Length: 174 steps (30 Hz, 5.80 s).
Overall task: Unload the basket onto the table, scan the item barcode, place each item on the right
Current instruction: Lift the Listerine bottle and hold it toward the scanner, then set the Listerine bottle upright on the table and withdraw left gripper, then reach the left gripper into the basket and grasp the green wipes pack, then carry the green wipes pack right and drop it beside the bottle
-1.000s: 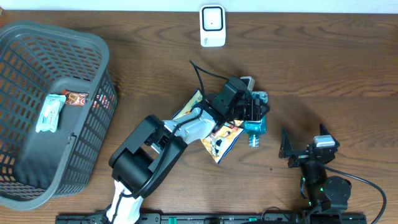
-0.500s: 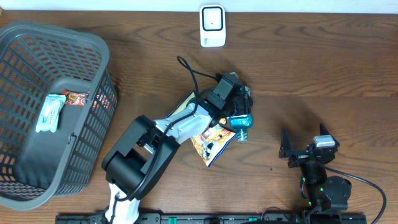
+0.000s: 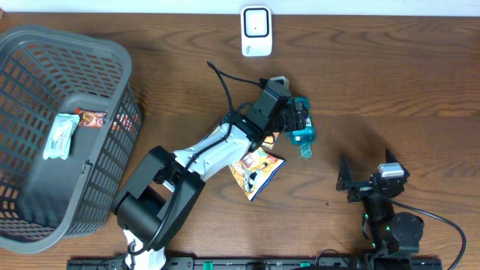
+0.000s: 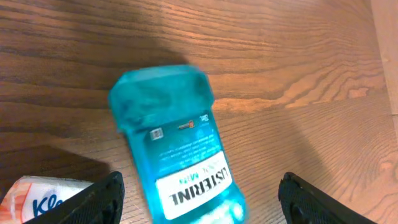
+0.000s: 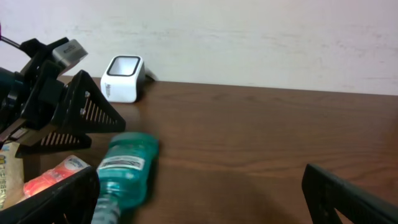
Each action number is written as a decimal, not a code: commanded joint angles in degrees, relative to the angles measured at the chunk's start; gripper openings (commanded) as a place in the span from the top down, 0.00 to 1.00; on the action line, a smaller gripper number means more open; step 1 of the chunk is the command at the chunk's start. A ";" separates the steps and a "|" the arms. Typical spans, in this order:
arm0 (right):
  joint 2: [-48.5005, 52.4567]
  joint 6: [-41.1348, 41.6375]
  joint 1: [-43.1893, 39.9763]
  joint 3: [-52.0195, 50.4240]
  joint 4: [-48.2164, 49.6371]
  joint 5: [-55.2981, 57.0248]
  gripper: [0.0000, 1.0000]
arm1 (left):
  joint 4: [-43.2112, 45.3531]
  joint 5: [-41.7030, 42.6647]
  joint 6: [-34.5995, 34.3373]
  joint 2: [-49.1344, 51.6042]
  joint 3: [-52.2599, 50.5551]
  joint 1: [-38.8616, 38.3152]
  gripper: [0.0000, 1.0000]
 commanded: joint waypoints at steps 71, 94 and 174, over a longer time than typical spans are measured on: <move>-0.35 0.59 0.90 -0.17 -0.09 0.26 0.01 | -41.99 -34.23 48.54 -2.29 6.62 67.21 0.04; -0.35 0.59 0.90 -0.17 -0.09 0.26 0.01 | -42.16 -32.11 47.39 1.07 6.64 66.40 0.93; -0.35 0.57 0.90 -0.17 -0.09 0.26 0.01 | 9.60 17.16 -2.43 2.27 2.67 -6.08 0.58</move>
